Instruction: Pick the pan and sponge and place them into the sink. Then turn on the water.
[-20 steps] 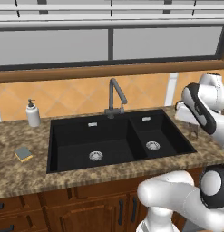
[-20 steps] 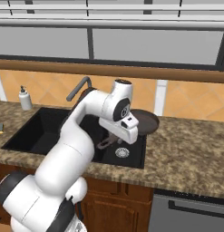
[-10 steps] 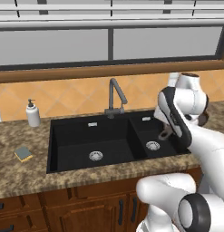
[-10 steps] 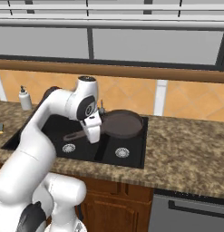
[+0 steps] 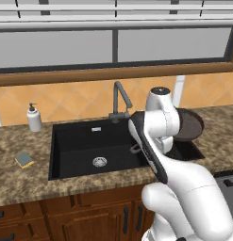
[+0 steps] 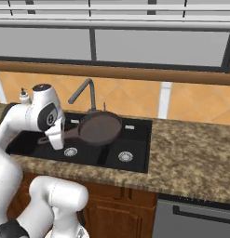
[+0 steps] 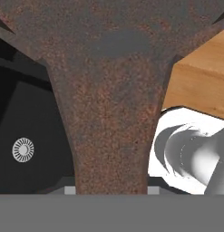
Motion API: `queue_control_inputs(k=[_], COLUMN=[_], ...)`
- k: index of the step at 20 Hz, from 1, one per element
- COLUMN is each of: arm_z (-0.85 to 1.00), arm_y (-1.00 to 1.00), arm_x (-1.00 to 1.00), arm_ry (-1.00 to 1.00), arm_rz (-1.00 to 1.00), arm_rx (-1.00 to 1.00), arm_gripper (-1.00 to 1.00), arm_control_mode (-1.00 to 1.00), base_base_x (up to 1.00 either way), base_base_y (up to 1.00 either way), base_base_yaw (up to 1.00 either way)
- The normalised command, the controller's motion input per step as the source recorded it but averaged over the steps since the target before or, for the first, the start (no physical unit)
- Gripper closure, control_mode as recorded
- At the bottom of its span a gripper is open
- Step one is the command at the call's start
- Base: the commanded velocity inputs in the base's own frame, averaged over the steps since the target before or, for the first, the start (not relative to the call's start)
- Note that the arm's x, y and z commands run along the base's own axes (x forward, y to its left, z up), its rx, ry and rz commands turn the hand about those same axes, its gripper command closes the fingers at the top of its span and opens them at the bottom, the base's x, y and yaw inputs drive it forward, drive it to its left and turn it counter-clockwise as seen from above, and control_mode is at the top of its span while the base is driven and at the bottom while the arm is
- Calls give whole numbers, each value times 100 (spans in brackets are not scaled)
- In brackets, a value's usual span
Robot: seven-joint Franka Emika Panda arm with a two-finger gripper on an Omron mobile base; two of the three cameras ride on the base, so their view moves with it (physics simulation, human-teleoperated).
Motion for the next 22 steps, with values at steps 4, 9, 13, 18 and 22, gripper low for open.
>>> queue_control_inputs(k=[4,9,13,18,22], arm_z=[-9,-15,-23,-40,-44], arm_y=[100,100,100,84,49], arm_x=[31,50,65,81,75], arm_ry=[9,5,5,13,3], arm_rz=[-5,-4,-6,-4,-7], arm_rx=[-3,-1,-1,0,-6], arm_gripper=[100,100,100,100,100], arm_control_mode=[-100,-100,-100,-100,-100], base_base_x=[0,0,0,0,0], base_base_y=[0,0,0,0,0], base_base_yaw=[0,0,0,0,0])
